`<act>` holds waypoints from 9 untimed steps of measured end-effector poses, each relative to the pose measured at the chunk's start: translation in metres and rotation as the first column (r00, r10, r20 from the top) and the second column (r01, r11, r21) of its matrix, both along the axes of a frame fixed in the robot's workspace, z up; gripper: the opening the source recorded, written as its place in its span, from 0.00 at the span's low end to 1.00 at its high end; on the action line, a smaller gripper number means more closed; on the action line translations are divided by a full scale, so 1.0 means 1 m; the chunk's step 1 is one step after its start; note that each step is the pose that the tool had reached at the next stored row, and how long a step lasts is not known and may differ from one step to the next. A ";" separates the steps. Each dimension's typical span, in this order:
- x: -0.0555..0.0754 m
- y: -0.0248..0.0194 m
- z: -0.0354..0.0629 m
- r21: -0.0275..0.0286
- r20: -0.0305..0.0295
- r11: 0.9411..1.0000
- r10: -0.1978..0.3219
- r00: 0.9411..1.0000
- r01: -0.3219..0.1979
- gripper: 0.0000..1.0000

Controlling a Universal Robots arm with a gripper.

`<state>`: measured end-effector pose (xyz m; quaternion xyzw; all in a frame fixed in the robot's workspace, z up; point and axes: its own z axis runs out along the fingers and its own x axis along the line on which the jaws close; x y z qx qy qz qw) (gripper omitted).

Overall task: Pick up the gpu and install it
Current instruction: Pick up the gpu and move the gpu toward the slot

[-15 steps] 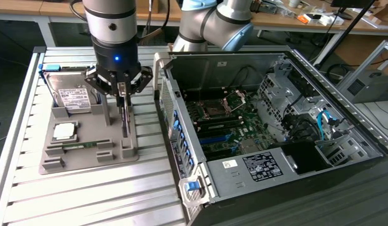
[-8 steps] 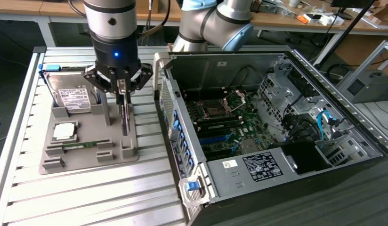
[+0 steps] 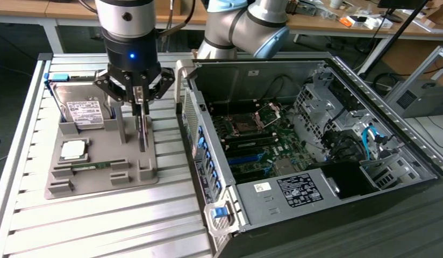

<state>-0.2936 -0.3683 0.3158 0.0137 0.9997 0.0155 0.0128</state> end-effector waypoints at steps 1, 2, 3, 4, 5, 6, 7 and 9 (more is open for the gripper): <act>0.000 0.0000 0.0010 0.000 0.000 1.000 0.000 1.000 0.000 0.27; 0.000 0.0000 0.0014 0.000 0.000 1.000 0.000 1.000 0.000 0.27; 0.000 0.0000 0.0016 0.000 0.000 1.000 0.000 1.000 0.000 0.27; 0.000 0.0000 0.0020 0.000 0.000 1.000 0.000 1.000 0.000 0.27; 0.000 0.0000 0.0028 0.000 0.000 1.000 0.000 1.000 0.000 0.27; 0.000 0.0000 0.0042 0.000 0.000 1.000 0.000 1.000 0.000 0.27; 0.000 0.0001 0.0059 0.000 0.000 1.000 0.000 1.000 0.000 0.27; 0.000 0.0002 0.0077 0.000 0.000 1.000 0.000 1.000 0.000 0.27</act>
